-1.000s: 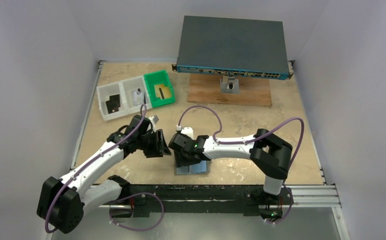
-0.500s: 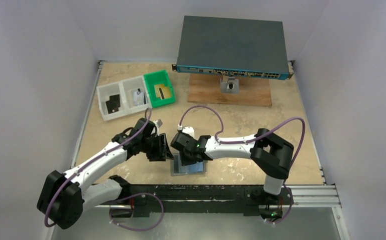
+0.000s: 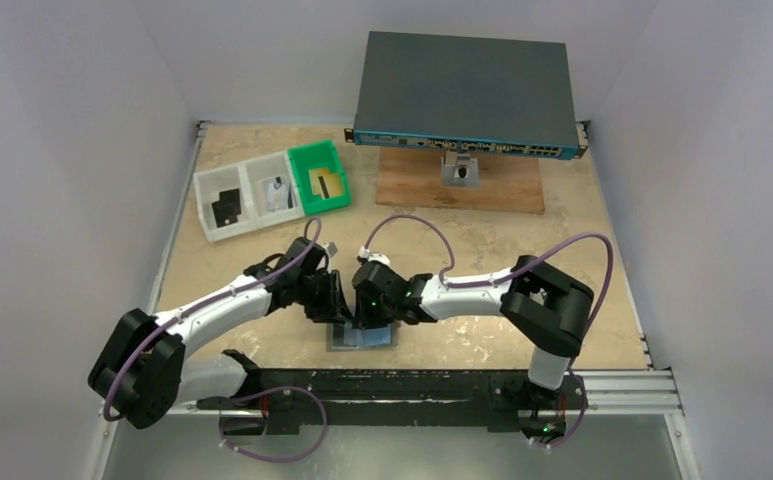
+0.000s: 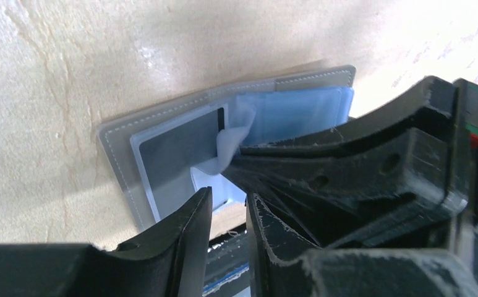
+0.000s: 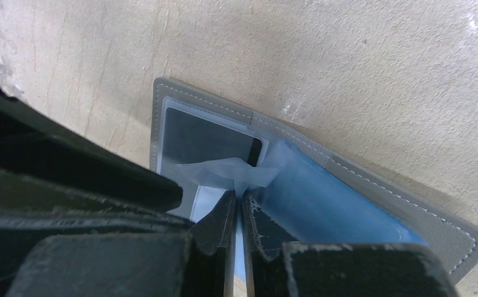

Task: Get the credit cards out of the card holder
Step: Remove the credit card from the card holder.

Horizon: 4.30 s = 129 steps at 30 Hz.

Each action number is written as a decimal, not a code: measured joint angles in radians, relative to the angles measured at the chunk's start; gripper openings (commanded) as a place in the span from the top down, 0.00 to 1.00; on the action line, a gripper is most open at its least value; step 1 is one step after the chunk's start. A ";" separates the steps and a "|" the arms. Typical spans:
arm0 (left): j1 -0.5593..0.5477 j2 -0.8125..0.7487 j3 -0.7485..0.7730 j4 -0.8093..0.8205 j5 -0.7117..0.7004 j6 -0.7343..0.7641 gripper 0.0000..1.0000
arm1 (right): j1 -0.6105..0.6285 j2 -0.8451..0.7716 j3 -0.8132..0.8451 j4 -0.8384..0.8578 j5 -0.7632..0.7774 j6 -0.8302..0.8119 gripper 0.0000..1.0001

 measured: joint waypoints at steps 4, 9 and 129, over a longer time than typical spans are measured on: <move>0.000 0.042 0.000 0.012 -0.036 0.017 0.73 | -0.011 -0.006 -0.023 0.037 -0.025 0.002 0.95; 0.000 0.081 0.002 0.012 -0.081 0.045 0.72 | -0.019 -0.011 -0.041 0.063 -0.043 0.005 0.96; -0.108 -0.161 0.046 -0.224 -0.185 -0.042 0.96 | -0.039 -0.219 -0.034 -0.174 -0.036 -0.100 0.55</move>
